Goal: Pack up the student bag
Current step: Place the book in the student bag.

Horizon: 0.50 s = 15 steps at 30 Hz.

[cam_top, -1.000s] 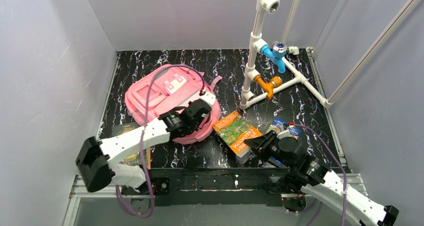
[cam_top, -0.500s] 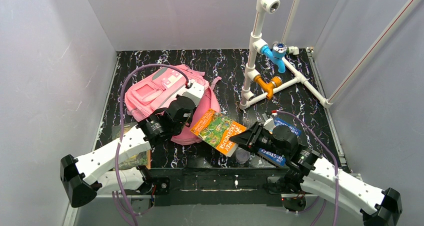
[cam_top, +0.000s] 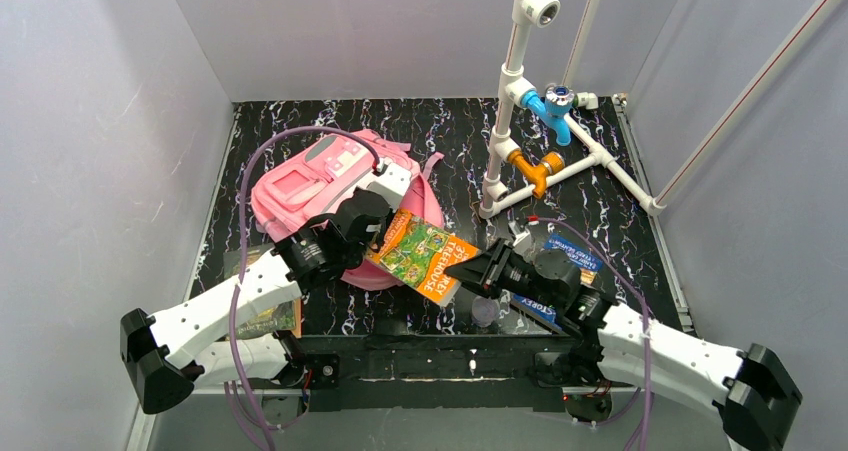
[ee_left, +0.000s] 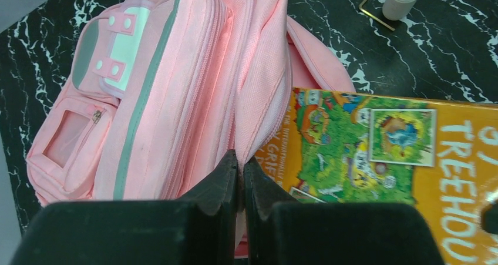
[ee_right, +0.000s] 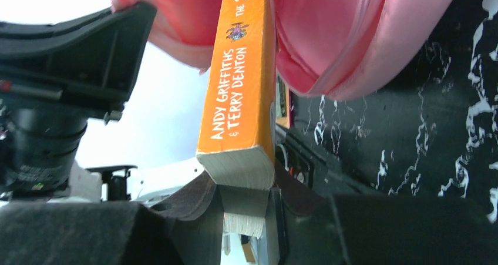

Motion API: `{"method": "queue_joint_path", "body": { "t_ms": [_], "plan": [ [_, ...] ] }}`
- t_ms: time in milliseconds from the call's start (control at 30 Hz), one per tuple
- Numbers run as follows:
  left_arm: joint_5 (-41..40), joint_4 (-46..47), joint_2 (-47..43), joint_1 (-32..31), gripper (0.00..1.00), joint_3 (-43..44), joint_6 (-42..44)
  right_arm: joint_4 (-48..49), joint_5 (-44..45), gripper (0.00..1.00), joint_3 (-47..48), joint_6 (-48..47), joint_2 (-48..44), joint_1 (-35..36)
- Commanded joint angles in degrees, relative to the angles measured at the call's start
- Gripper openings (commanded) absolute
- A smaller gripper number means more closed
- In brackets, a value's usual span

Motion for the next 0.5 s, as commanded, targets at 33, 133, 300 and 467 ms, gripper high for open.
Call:
{"method": "queue_joint_path", "body": {
  "t_ms": [33,133,300,467],
  "plan": [
    [5.1,1.8,-3.7,-0.2,0.0,3.1,-2.7,28.8,9.2,0.01,1.6,-1.4,11.5,3.9],
    [5.8,1.6,-4.0,-0.2,0.0,2.9,-3.1,37.3,11.0,0.01,2.8,-2.7,18.5,5.3],
    [7.8,1.3,-4.3,-0.2,0.0,2.8,-3.8,44.3,12.8,0.01,7.6,-5.1,29.1,6.8],
    [10.1,0.5,-5.1,-0.2,0.0,3.1,-3.3,53.0,16.5,0.01,12.2,-4.3,39.5,9.3]
  ]
}}
